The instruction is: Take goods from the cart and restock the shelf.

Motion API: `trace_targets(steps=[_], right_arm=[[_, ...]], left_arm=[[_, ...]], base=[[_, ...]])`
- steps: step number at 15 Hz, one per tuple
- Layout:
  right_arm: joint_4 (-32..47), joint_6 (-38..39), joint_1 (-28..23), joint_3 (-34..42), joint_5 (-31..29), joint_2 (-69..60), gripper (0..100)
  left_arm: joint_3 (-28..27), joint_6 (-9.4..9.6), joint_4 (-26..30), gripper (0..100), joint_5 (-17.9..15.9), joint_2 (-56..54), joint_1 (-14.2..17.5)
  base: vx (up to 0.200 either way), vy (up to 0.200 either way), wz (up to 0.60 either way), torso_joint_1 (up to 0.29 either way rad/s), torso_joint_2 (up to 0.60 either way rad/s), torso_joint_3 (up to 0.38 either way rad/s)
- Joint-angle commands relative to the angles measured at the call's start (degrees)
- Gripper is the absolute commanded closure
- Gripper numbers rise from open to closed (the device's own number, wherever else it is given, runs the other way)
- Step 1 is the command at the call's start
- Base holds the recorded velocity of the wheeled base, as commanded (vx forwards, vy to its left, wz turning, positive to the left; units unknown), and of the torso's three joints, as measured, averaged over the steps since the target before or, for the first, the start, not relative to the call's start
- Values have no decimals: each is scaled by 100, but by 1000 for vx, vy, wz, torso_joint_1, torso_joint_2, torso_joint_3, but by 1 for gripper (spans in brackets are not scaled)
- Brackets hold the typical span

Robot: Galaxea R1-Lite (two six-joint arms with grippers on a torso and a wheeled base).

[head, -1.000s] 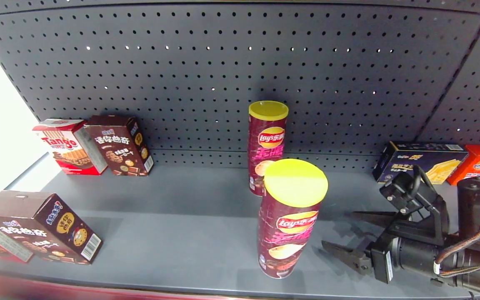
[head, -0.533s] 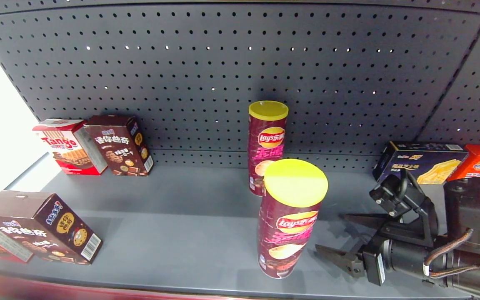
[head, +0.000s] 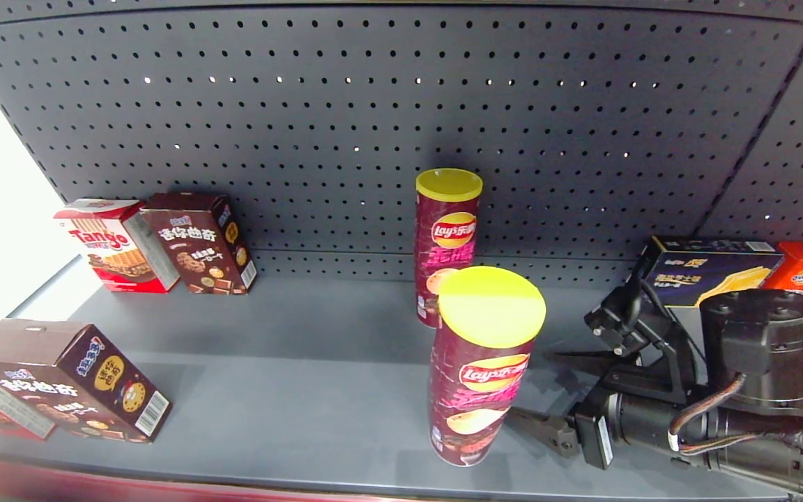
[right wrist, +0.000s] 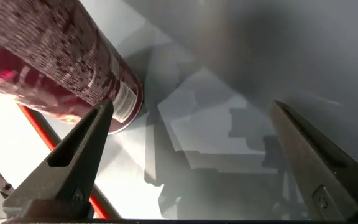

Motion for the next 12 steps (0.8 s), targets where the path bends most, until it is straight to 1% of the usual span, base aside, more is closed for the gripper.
trace_targets(steps=[1, 8, 12], right_arm=[[-1, -3, 46, 13, 1, 81, 0], [-10, -3, 239, 83, 10, 64, 0], [-19, 5, 231, 250, 1, -15, 0]], left_arm=[[-2, -1, 0, 0, 3, 10, 1], [7, -18, 0, 0, 3, 10, 1], [-2, -18, -9, 0, 3, 10, 1]], base=[[0, 0, 0, 0, 0, 0], [0, 0, 0, 0, 0, 0], [0, 0, 0, 0, 0, 0]])
